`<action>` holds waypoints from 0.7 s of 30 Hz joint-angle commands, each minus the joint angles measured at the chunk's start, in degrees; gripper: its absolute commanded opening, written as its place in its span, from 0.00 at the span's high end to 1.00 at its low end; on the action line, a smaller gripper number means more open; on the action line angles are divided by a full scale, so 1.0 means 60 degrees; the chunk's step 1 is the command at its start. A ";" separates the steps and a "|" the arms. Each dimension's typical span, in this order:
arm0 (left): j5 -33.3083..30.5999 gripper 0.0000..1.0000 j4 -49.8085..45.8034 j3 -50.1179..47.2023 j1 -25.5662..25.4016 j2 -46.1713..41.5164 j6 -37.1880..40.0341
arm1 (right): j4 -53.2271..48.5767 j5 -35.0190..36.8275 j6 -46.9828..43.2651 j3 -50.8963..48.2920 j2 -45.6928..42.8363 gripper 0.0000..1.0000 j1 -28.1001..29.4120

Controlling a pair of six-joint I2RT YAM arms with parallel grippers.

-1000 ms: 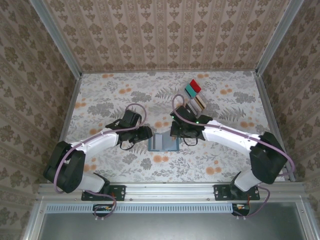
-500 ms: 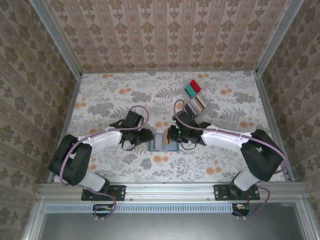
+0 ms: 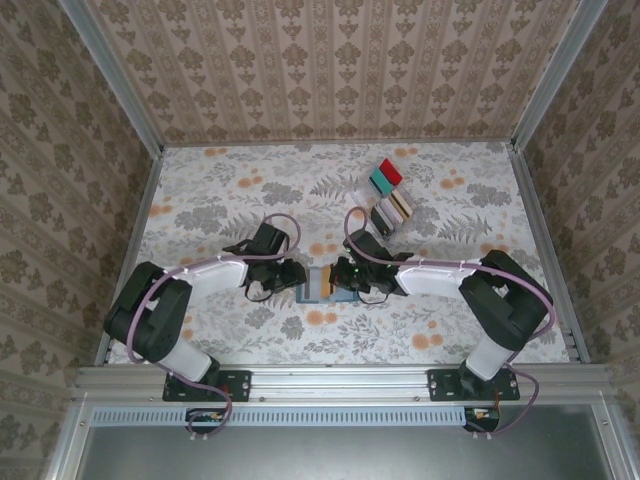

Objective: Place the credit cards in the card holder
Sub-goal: Insert the credit card into the card slot.

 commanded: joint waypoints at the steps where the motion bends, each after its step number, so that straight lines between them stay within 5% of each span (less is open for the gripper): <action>1: 0.0116 0.68 0.0009 0.0108 0.0016 0.0187 0.0036 | 0.0097 -0.0049 0.0138 -0.0305 0.0226 0.96 0.0031; 21: -0.0100 0.75 -0.0229 0.0209 -0.0096 0.0404 0.0093 | -0.0009 -0.0787 -0.0413 -0.0201 0.0750 0.95 -0.0068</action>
